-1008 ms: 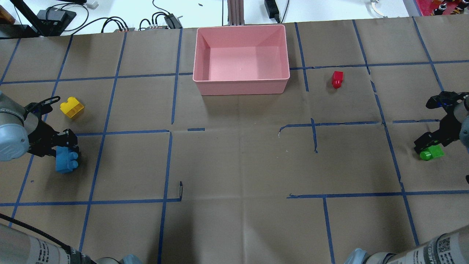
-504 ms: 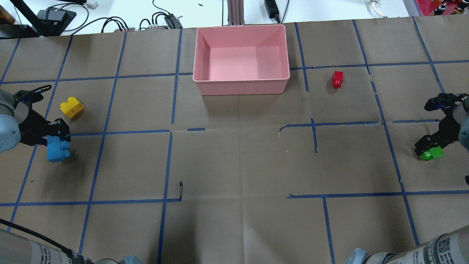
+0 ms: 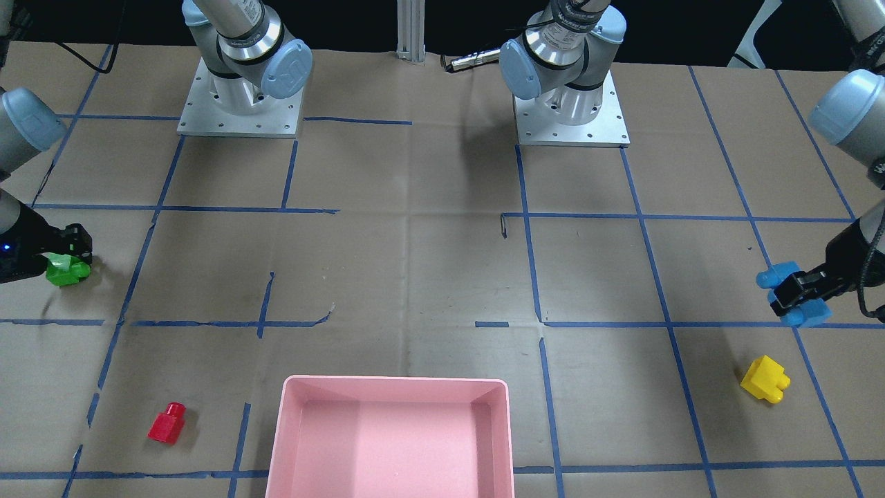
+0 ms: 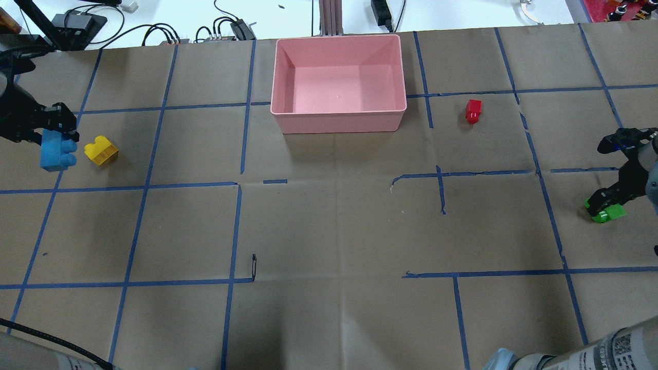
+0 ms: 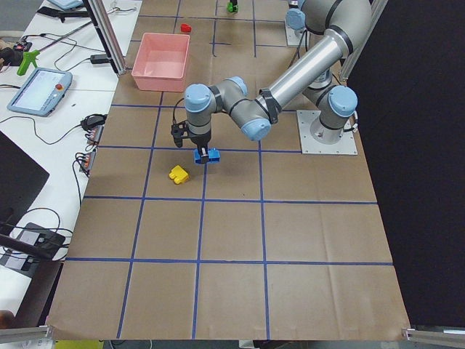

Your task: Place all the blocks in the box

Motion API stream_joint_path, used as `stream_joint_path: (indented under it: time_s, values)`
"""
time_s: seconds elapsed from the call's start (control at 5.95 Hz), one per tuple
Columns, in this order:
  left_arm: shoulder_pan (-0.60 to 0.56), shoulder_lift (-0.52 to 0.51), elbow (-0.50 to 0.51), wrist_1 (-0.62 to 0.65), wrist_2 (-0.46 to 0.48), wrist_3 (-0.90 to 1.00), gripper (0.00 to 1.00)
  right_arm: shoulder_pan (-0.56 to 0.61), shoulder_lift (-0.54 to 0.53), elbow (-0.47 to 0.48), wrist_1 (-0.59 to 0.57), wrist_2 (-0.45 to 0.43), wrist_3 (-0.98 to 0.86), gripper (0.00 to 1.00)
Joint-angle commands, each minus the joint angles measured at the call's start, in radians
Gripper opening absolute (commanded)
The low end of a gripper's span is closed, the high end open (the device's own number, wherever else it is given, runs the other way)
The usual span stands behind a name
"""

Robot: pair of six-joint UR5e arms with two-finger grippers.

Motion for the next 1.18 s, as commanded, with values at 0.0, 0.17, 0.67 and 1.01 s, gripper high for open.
stream_joint_path:
  time_s: [0.0, 0.17, 0.67, 1.01]
  values:
    - [-0.197, -0.037, 0.146, -0.052, -0.032, -0.016, 0.11, 0.002, -0.013, -0.033, 0.006, 0.003, 0.001, 0.02]
    - [-0.306, -0.111, 0.224, -0.054, -0.058, -0.066, 0.11, 0.008, -0.021, -0.080, 0.032, 0.014, 0.002, 0.02]
    - [-0.593, -0.374, 0.551, -0.054, -0.133, -0.428, 0.11, 0.091, -0.049, -0.365, 0.165, 0.262, 0.008, 0.04]
    - [-0.700, -0.483, 0.619, -0.036, -0.130, -0.567, 0.11, 0.236, -0.018, -0.517, 0.167, 0.392, -0.002, 0.02]
